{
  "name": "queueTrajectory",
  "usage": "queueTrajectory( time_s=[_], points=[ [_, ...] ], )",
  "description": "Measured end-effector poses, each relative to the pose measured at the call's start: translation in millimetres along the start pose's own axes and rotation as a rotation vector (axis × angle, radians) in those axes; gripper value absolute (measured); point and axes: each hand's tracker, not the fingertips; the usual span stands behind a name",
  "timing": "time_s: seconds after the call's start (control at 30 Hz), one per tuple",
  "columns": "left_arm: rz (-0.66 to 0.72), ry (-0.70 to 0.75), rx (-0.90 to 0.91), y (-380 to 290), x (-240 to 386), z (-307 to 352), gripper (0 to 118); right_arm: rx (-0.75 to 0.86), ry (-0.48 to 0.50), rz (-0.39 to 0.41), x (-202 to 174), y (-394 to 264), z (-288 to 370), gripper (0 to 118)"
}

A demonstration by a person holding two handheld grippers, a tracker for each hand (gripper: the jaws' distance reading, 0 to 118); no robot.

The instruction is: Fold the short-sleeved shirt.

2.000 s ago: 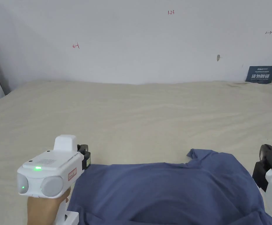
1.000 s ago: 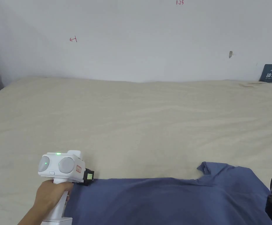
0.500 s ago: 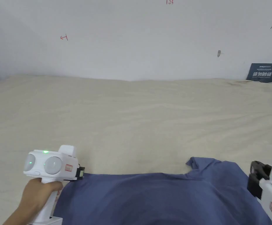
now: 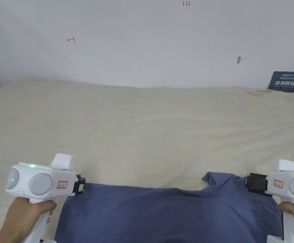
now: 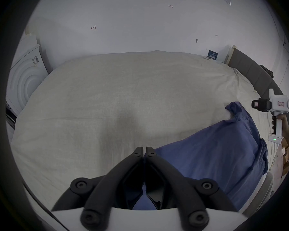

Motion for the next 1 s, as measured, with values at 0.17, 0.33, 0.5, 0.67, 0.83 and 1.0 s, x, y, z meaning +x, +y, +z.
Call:
queueTrajectory(
  time_s=[0.17,0.33,0.5,0.67,0.83,1.0],
  points=[
    [-0.002,-0.002,-0.005,-1.3,-0.4,0.1,0,-0.087,-0.05,0.031,-0.1,-7.4,-23.0,93],
    [0.003,0.0,-0.014,-5.6,3.7,-0.9,0,-0.121,-0.049,-0.003,-0.6,-8.1,-37.1,78],
    [0.003,-0.003,-0.024,-7.6,5.2,-1.4,0,-0.105,-0.074,0.042,-3.3,-11.9,-31.8,23],
    [0.009,0.002,-0.025,-8.5,3.6,-2.2,0,-0.079,-0.044,0.065,-3.8,-10.9,-14.0,1],
    [0.012,0.014,-0.024,-11.5,2.2,0.8,0,-0.016,0.007,0.063,3.1,-6.6,17.4,0],
    [0.021,0.025,-0.01,-12.9,2.8,13.5,0,0.043,0.093,0.042,11.8,-6.0,68.9,0]
  ],
)
